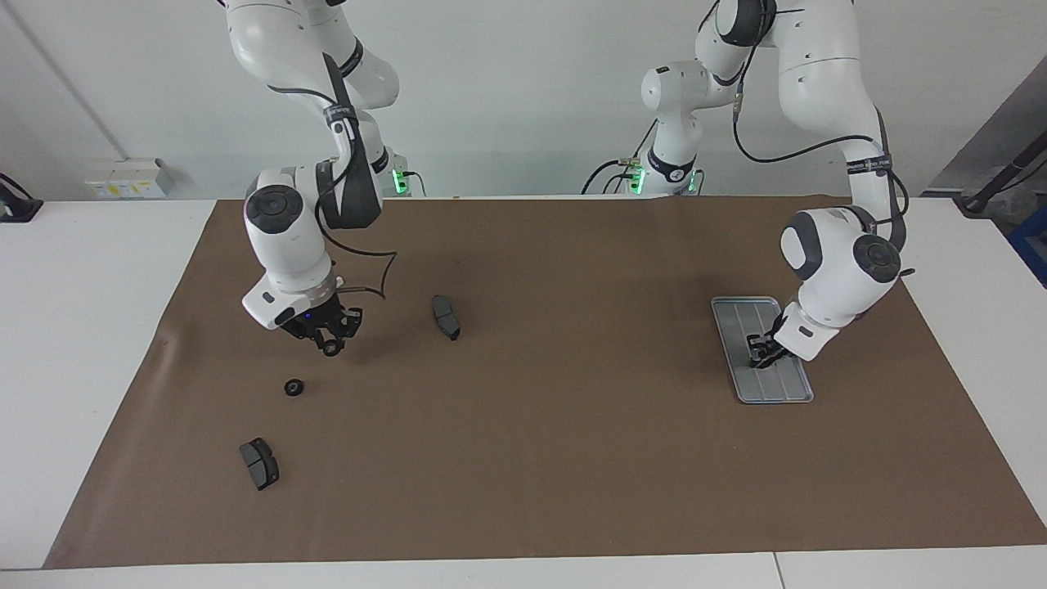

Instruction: Place bearing gear from tray to pile

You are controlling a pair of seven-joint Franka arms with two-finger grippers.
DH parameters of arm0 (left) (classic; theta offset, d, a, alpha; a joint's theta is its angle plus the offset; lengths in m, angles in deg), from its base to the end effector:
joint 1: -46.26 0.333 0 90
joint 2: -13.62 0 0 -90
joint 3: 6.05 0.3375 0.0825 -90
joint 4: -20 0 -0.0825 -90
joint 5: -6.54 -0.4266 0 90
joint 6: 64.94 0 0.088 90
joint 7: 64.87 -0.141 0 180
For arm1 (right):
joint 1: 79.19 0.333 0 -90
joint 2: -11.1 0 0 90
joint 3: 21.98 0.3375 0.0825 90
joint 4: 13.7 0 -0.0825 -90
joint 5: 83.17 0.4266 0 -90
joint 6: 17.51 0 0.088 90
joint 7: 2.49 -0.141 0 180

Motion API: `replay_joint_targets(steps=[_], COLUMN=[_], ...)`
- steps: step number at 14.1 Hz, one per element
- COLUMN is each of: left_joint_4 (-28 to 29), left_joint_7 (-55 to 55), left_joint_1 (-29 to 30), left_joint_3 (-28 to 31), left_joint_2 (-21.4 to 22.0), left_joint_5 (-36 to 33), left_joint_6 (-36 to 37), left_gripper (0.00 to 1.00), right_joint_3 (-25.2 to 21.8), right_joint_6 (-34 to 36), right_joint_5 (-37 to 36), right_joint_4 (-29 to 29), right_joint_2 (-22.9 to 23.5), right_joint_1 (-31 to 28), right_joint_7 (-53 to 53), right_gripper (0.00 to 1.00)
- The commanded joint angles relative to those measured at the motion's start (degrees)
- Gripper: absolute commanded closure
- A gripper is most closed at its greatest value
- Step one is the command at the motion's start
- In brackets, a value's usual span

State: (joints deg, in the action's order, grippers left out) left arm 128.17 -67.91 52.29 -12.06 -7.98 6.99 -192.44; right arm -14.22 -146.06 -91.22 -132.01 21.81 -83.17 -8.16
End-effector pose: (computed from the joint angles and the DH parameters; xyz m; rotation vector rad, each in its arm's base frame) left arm 0.6641 0.0020 0.2639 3.0946 -0.0638 -0.0564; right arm 0.6136 0.0320 0.3044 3.0559 0.0806 0.0022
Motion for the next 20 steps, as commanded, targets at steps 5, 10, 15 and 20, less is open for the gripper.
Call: replay_joint_targets(steps=[5, 10, 15, 20], left_joint_4=[-5.7, -5.6, -5.1, -1.7], left_joint_7=[8.6, 29.1, 44.1, 51.1], left_joint_1=[-7.0, -18.4, -28.4, -36.1], left_joint_3=[0.6, 0.5, 0.1, 0.0], left_joint_2=[1.1, 2.2, 2.4, 3.2], left_joint_5=[0.2, 0.2, 0.7, 0.9], left_joint_6=[6.1, 7.4, 5.8, -0.1], left_gripper=[1.00, 1.00, 1.00, 1.00], right_joint_3=[0.9, 0.9, 0.9, 0.9], right_joint_6=[-8.3, -8.2, -7.1, 0.2], right_joint_5=[1.1, 1.1, 1.3, 3.3], right_joint_4=[-9.7, -9.0, -3.5, 6.1], right_joint_2=[-3.1, -3.0, -4.6, -4.2], right_joint_1=[-2.2, -2.1, -1.5, -1.4], right_joint_7=[2.0, 1.5, -2.1, -2.2], right_gripper=[0.89, 0.00, 0.00, 0.00])
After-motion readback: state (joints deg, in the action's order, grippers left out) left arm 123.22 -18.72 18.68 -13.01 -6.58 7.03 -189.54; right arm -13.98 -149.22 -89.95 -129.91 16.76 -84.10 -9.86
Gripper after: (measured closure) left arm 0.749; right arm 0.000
